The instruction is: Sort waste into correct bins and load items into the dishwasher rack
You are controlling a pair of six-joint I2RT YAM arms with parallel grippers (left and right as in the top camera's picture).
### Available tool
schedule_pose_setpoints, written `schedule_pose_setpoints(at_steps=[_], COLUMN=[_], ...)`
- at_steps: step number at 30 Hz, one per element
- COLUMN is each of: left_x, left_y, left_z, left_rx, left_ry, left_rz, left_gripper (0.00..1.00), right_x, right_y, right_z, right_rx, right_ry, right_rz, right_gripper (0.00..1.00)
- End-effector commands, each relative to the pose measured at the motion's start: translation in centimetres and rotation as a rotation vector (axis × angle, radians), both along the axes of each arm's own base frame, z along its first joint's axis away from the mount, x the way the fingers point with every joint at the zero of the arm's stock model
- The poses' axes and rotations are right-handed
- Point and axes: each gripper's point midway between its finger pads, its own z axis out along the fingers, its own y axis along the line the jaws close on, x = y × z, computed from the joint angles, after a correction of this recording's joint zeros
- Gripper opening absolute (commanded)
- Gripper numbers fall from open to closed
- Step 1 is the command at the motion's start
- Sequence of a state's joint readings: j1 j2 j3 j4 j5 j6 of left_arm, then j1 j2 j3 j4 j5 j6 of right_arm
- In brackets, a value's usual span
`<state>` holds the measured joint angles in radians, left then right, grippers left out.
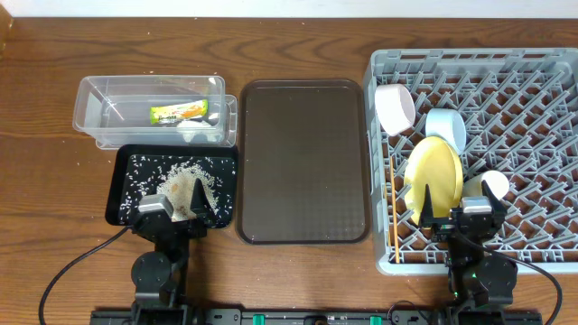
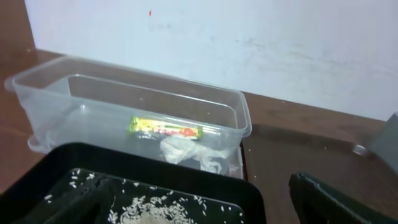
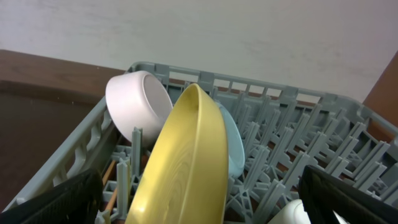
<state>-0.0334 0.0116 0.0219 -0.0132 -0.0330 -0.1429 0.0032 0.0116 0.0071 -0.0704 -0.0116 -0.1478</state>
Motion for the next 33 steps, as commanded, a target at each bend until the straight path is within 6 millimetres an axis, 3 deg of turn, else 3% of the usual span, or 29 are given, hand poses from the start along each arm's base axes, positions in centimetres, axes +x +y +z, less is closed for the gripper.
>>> schedule_pose_setpoints(at_steps=[1,6,33], left_x=[0.0,-0.2,-0.1], left_y=[0.3,0.1,0.1], left_z=[-0.5,-2.1,-2.1], left_rx=[0.11,0.126,0.128], left_ry=[0.009,0.075,0.075], left_rz=[0.004,-0.01,-0.012], left_gripper=[0.93,0.93,0.93], right_x=[0.0,0.0,0.0], right_y=[0.0,0.0,0.0], right_z=[0.0,0.0,0.0], right_rx=[-0.014,-0.014,-0.014], right_ry=[-0.001,-0.001,-0.001], right_rz=[0.002,0.002,0.002], right_gripper=[0.99,0.99,0.99])
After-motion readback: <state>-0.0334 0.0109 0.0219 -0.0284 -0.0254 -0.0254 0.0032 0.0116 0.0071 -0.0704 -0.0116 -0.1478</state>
